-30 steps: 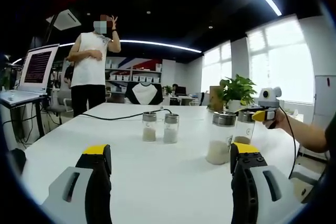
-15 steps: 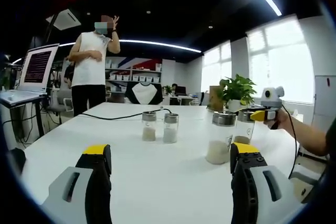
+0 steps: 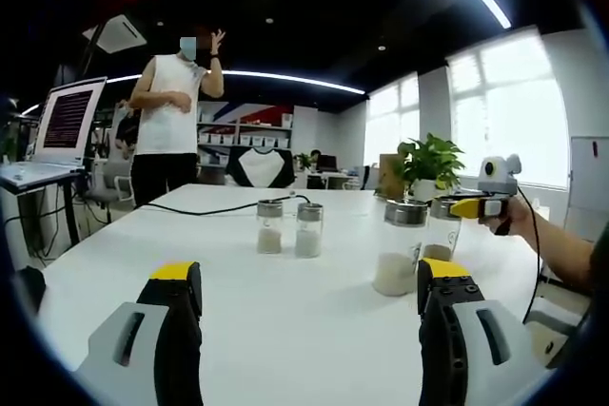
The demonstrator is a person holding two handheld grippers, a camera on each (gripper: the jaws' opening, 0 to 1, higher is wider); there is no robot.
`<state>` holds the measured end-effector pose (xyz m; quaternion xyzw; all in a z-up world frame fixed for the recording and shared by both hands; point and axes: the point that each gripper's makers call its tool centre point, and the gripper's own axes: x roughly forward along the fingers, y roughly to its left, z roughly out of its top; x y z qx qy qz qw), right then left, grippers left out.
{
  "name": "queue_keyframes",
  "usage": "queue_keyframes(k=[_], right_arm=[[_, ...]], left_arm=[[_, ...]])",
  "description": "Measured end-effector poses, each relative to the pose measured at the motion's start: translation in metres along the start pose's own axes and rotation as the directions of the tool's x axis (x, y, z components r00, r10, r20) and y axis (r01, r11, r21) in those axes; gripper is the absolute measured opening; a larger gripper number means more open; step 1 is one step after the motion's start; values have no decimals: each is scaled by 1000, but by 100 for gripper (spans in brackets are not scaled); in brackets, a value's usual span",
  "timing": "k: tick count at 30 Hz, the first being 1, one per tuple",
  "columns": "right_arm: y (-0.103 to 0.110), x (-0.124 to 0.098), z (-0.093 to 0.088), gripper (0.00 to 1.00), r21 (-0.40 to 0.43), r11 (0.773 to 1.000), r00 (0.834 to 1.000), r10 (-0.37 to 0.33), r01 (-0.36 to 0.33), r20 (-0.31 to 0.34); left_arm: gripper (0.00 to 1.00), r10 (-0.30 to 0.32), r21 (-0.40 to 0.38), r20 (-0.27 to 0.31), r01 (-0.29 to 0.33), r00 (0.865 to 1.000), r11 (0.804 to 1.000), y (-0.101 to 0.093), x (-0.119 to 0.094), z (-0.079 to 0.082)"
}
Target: Rotate the seasoning bottle until the label or dispensing opening points toward the visible target arrow and the bottle remains upright within the marked orientation range
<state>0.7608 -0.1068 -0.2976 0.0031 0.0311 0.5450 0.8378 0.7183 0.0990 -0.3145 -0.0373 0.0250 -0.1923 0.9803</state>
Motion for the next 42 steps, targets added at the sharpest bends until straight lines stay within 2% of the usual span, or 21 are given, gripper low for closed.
queue_keyframes(k=[14, 25, 42], right_arm=[[-11, -1, 0, 39, 5, 992, 992, -127, 127, -12], [-29, -8, 1, 39, 5, 966, 966, -258, 258, 10], [-27, -10, 2, 39, 3, 921, 920, -390, 391, 17]], left_arm=[[99, -5, 1, -3, 5, 1000, 1000, -2, 1, 0], [99, -6, -1, -4, 6, 1000, 1000, -2, 1, 0], [99, -10, -7, -13, 10, 1000, 1000, -4, 2, -4]])
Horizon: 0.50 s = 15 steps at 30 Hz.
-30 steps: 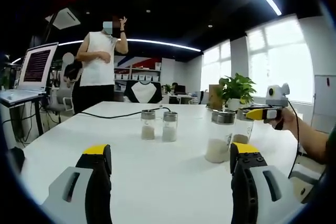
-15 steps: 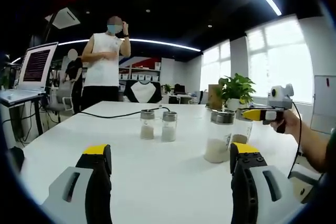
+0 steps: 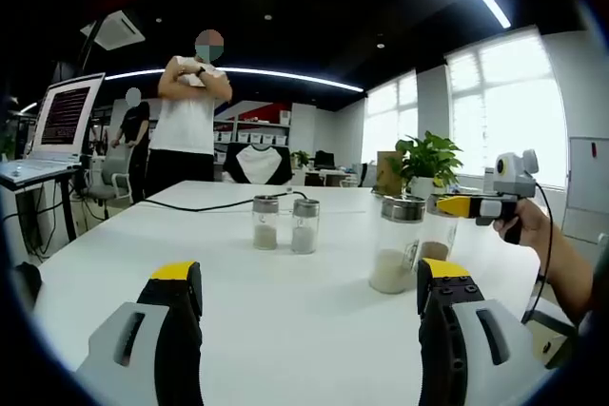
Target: Rotate the seasoning bottle until the label or dispensing opening points toward the visible target arrow and the bottle remains upright within the marked orientation range
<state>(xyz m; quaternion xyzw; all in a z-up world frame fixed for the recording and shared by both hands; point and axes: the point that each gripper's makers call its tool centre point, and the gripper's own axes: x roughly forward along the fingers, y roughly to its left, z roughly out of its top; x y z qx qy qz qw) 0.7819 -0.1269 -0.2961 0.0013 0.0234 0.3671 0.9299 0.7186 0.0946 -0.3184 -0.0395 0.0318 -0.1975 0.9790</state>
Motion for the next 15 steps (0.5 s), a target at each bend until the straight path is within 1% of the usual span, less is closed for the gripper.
queue_keyframes(k=[6, 12, 13, 14, 15], right_arm=[[-1, -1, 0, 39, 1, 999, 999, -40, 40, -10], [-1, 0, 0, 40, 8, 999, 999, -49, 49, -6], [-1, 0, 0, 40, 27, 998, 998, -63, 63, -23], [-1, 0, 0, 41, 23, 997, 997, -67, 68, -30], [-7, 0, -1, 44, -45, 995, 994, -95, 93, -51]], left_arm=[[99, 1, 1, -2, -1, 1000, 1000, 0, 0, 0], [99, -1, 1, -3, 1, 1000, 1000, -1, 0, -1], [99, -1, 0, -2, 1, 1000, 1000, -1, 0, -1], [99, 0, 0, -1, 0, 1000, 1000, -1, 0, 0], [99, 0, 0, -4, 0, 1000, 1000, -1, 0, -1]])
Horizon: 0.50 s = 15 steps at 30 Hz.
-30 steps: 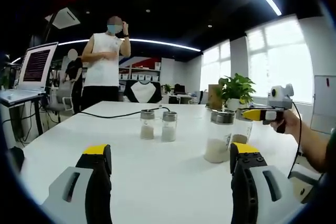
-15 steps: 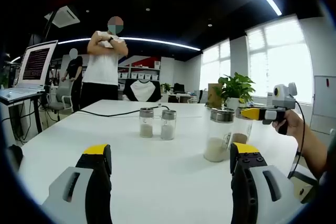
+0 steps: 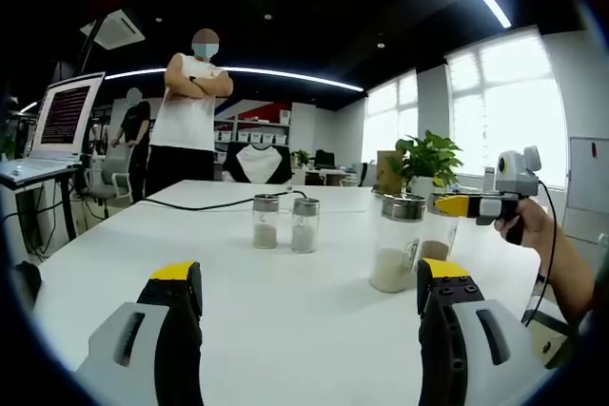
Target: Rotate the seasoning bottle until the label or dispensing opening points toward the visible target arrow and the bottle remains upright within the marked orientation range
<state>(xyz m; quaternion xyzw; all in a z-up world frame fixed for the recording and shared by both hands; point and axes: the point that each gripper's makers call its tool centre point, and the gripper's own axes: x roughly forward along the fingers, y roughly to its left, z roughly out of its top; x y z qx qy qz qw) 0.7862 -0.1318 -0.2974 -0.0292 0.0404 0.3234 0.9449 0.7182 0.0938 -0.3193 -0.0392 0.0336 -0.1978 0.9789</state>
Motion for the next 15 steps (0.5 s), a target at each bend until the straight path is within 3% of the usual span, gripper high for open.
queue_keyframes(k=[2, 3, 6, 15], right_arm=[[-3, 1, 2, 58, -12, 999, 1000, -30, 30, 9], [-3, 0, 3, 59, 0, 1000, 1000, -23, 23, 12], [-2, -3, 10, 58, 90, 996, 998, 9, -14, 54], [-5, -13, 17, 58, 62, 997, 998, 50, -52, 40]], left_arm=[[99, -1, -1, 3, 1, 1000, 1000, 0, 0, 0], [99, -1, 0, 3, 1, 1000, 1000, 0, 0, 1], [99, 0, -1, 6, 0, 1000, 1000, 0, 0, 1], [99, 2, -2, 4, -2, 1000, 1000, 2, 1, 1]])
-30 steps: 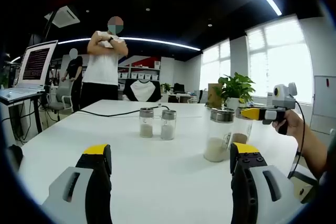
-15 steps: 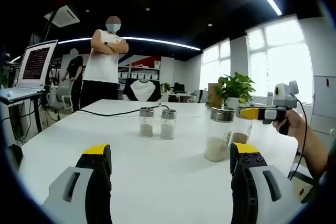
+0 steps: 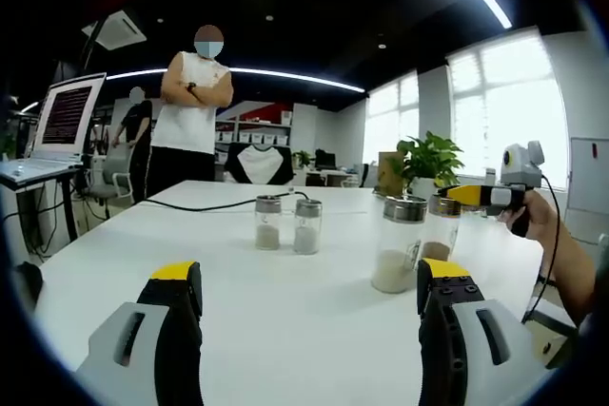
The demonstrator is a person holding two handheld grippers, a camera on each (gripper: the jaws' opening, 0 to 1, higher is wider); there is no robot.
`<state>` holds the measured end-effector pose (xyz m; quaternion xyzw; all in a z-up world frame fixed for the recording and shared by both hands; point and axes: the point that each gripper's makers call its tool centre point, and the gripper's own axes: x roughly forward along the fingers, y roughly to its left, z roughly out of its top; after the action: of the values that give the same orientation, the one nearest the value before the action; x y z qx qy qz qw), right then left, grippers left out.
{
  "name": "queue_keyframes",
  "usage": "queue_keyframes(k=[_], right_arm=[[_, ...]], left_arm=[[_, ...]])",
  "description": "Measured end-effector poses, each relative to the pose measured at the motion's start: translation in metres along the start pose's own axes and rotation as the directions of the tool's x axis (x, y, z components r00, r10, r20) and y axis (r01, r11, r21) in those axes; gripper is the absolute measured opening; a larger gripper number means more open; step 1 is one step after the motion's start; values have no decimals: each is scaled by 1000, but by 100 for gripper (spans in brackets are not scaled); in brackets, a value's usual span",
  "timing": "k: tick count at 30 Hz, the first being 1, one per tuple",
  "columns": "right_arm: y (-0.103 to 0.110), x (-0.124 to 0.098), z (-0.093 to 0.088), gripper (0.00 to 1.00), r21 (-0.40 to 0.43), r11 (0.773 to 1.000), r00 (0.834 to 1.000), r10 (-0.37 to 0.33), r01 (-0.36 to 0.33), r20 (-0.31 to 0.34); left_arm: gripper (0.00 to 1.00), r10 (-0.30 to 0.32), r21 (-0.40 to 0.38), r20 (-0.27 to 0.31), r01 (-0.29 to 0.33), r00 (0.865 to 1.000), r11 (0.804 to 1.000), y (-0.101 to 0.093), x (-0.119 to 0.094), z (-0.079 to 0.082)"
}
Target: Rotate the seasoning bottle until the label or dispensing opening points toward the visible target arrow and the bottle remains upright within the marked orientation range
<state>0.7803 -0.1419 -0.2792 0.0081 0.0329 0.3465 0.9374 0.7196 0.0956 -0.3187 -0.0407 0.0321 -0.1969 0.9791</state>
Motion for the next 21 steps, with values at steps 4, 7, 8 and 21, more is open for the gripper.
queue_keyframes(k=[4, 7, 8, 21], right_arm=[[-7, -5, 1, 58, -47, 999, 1000, 0, -1, -30], [-11, -7, 3, 59, -49, 998, 999, 33, -35, -43], [-10, -7, 4, 59, -42, 997, 997, 62, -64, -43], [-7, -7, 3, 61, 41, 920, 920, 391, -390, -19]], left_arm=[[99, -11, 12, 1, 11, 1000, 1000, -3, 0, 1], [99, -16, 10, -4, 16, 1000, 1000, -5, 1, 0], [99, -19, 8, -6, 19, 1000, 1000, -5, 1, -1], [99, -17, 5, -7, 17, 1000, 1000, -5, 1, 0]])
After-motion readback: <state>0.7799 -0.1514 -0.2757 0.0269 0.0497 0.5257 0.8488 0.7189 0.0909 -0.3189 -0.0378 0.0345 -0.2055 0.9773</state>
